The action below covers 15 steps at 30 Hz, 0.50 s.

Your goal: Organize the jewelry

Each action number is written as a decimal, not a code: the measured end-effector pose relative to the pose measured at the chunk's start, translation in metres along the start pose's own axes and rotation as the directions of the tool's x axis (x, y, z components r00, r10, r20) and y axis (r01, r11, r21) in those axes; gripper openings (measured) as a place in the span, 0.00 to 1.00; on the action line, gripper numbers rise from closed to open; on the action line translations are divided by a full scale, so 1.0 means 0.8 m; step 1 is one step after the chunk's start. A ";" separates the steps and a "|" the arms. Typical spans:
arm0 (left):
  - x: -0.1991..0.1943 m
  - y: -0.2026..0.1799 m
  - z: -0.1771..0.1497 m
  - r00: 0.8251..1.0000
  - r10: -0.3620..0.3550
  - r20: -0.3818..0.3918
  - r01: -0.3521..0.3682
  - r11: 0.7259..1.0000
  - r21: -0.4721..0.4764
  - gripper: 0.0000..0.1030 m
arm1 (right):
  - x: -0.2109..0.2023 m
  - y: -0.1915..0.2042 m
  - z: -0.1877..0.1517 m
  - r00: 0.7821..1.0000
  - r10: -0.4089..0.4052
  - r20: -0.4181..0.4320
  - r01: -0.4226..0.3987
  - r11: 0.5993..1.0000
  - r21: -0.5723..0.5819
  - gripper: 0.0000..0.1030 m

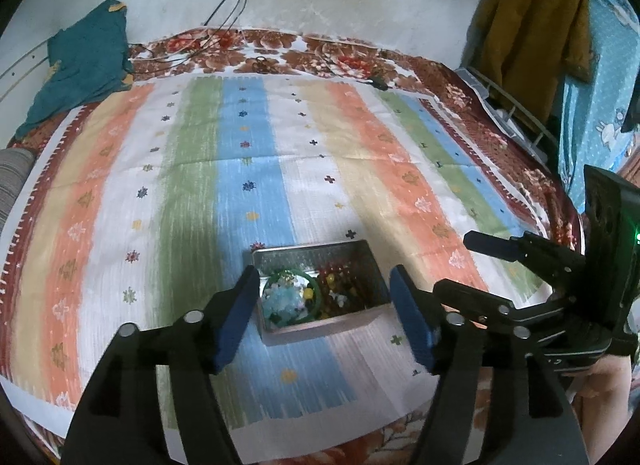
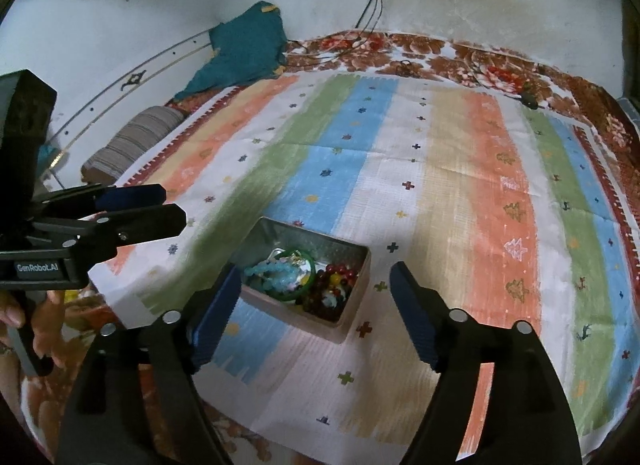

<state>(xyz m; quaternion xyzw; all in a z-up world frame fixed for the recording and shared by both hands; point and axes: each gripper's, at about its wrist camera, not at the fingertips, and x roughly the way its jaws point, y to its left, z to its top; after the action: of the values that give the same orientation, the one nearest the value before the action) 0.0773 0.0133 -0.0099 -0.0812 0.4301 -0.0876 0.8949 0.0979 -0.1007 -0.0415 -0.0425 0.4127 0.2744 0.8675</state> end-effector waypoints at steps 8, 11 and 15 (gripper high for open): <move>-0.016 -0.015 -0.034 0.999 0.041 0.013 -0.042 0.998 0.053 0.87 | -0.015 0.004 -0.018 1.000 -0.001 0.009 0.002 1.000 -0.017 0.88; -0.020 -0.013 -0.042 0.999 0.052 0.015 -0.053 0.997 0.053 0.91 | -0.021 0.002 -0.021 1.000 0.003 0.021 -0.003 1.000 -0.002 0.89; -0.027 -0.015 -0.051 0.997 0.070 0.033 -0.071 0.996 0.053 0.94 | -0.026 0.002 -0.025 0.999 -0.012 0.031 0.012 1.000 0.005 0.92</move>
<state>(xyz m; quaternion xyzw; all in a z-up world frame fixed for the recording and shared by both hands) 0.0312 0.0040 -0.0162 -0.0429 0.4161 -0.0665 0.9059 0.0725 -0.1144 -0.0389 -0.0387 0.3994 0.2688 0.8756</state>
